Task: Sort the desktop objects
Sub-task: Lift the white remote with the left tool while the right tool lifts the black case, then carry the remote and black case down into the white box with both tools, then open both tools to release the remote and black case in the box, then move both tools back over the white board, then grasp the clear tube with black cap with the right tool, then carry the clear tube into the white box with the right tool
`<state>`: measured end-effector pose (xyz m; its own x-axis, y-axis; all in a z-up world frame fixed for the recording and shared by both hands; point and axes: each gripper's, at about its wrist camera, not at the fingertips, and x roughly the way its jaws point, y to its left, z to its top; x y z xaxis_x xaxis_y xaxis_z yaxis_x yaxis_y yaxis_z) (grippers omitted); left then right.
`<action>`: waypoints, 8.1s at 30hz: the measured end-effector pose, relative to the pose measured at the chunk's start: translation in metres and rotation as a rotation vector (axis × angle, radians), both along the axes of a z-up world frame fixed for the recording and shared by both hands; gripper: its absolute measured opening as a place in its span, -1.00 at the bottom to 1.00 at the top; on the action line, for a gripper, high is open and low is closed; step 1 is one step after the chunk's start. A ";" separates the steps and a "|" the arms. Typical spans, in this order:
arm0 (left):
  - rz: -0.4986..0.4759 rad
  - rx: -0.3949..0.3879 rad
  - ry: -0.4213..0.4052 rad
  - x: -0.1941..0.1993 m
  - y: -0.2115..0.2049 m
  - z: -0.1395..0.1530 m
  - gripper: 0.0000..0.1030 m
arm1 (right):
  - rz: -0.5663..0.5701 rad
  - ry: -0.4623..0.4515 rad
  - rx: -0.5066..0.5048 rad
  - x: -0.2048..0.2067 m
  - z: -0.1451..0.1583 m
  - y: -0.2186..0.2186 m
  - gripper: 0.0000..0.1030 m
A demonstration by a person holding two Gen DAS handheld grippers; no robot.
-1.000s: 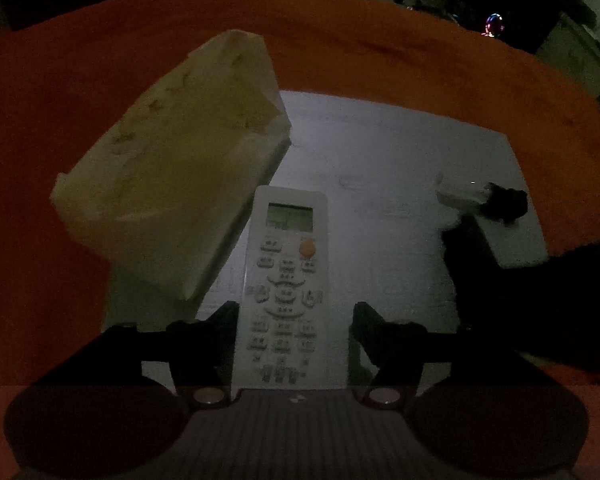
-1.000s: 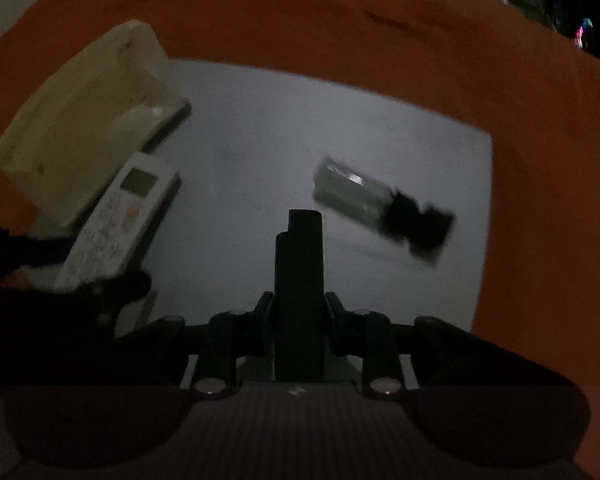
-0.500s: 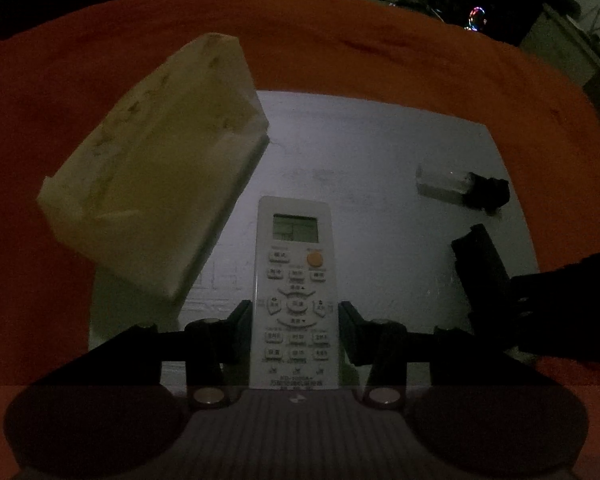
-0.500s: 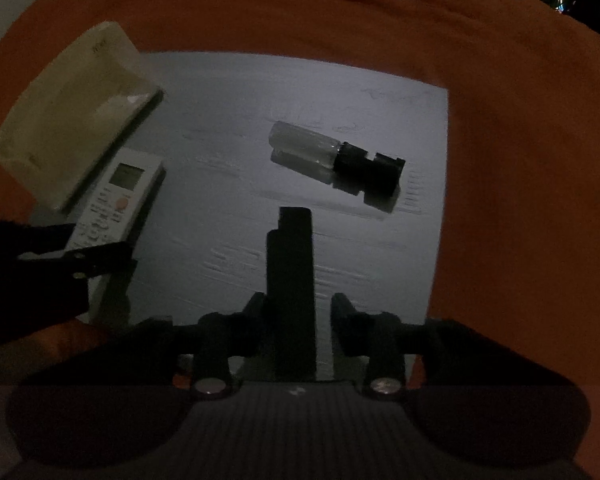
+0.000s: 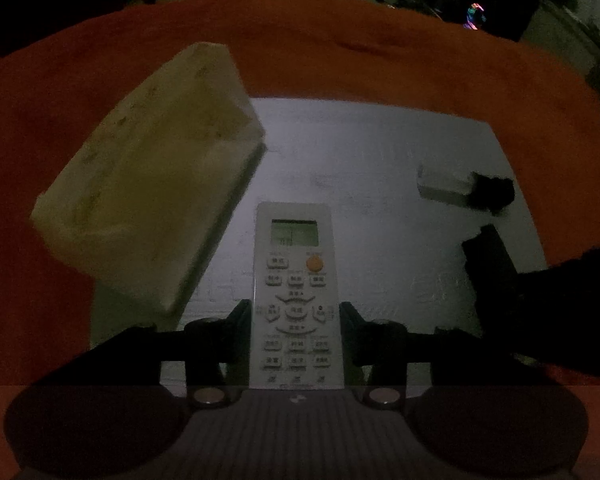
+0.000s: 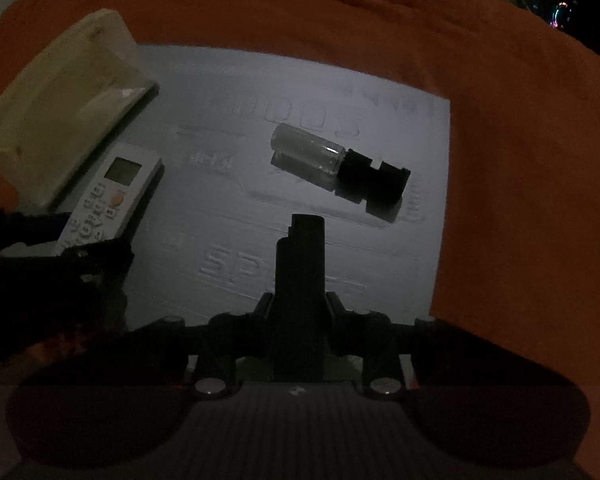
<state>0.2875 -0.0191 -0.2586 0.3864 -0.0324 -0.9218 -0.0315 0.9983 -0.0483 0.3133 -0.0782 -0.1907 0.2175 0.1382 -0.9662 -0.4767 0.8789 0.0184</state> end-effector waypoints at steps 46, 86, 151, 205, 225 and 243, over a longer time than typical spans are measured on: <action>-0.062 -0.045 0.037 -0.257 0.038 0.042 -0.21 | 0.261 0.156 0.124 -0.272 0.013 0.005 -0.45; -0.093 0.018 0.216 -0.236 0.034 -0.011 -0.15 | 0.455 0.240 -0.082 -0.289 -0.050 0.065 -0.41; 0.008 -0.187 -0.016 -0.100 0.017 0.090 0.76 | -0.119 -0.056 0.257 0.011 0.102 -0.026 0.24; 0.017 -0.212 0.008 -0.124 0.006 0.088 0.91 | -0.282 -0.102 0.067 0.057 0.034 0.025 0.76; -0.002 -0.172 -0.008 -0.178 0.022 0.105 0.91 | -0.038 -0.085 0.314 -0.076 0.137 -0.029 0.76; -0.024 -0.193 0.025 -0.213 0.022 0.109 0.93 | 0.283 -0.121 0.296 -0.232 0.167 -0.054 0.76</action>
